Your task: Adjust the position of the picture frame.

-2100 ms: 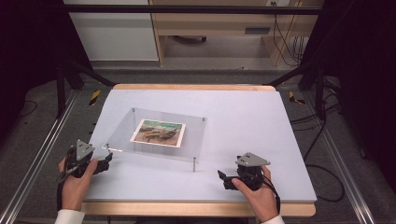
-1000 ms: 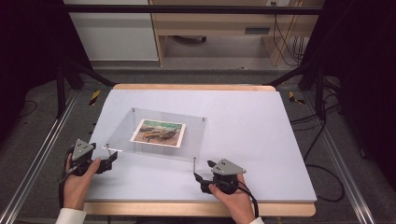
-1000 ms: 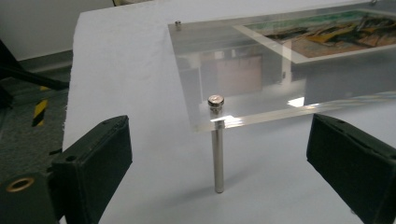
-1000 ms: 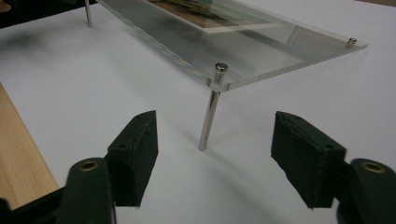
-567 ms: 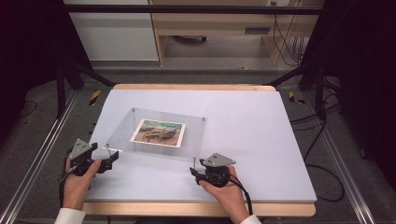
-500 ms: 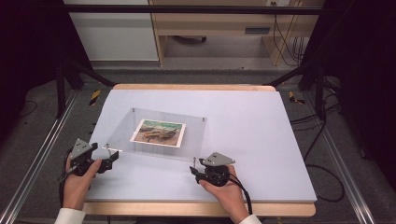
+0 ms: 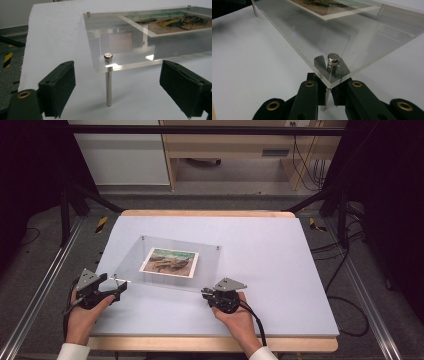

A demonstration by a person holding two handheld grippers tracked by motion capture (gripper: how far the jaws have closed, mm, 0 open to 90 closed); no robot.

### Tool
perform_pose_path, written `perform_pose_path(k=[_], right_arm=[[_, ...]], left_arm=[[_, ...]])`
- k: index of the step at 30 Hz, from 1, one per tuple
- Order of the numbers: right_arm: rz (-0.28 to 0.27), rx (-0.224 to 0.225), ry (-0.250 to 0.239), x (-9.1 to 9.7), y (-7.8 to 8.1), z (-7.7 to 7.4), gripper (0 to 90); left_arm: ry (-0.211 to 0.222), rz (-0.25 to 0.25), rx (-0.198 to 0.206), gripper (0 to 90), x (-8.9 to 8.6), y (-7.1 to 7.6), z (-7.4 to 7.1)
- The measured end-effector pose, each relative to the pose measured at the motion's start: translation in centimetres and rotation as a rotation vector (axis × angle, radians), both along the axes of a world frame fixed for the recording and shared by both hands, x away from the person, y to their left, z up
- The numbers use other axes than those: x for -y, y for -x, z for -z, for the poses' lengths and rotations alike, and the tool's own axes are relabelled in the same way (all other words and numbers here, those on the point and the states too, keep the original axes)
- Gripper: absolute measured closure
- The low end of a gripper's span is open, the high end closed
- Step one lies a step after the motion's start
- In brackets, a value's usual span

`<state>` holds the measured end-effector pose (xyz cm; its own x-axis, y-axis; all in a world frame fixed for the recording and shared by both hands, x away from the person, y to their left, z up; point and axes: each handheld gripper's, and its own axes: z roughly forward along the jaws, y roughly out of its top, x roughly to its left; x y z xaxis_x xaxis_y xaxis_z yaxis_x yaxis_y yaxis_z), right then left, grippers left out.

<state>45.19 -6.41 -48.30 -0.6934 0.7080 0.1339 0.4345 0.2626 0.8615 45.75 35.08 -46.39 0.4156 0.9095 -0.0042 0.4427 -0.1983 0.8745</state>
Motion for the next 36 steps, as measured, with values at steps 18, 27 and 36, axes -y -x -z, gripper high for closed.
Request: perform_pose_path(k=[18, 27, 36], right_arm=[[-0.002, -0.07, -0.138, 0.7, -0.6, -1.1, 84.7], [-0.001, -0.087, -0.14, 1.0, -0.8, -1.3, 84.5], [0.012, -0.076, -0.148, 0.9, -0.7, -1.4, 84.4]], left_arm=[[0.008, -0.008, -0.007, 40.0, 0.0, -0.2, 0.3], [0.031, -0.011, 0.029, 59.8, 0.4, -2.0, 0.7], [0.105, -0.033, 0.055, 83.7, -0.2, -2.0, 0.4]])
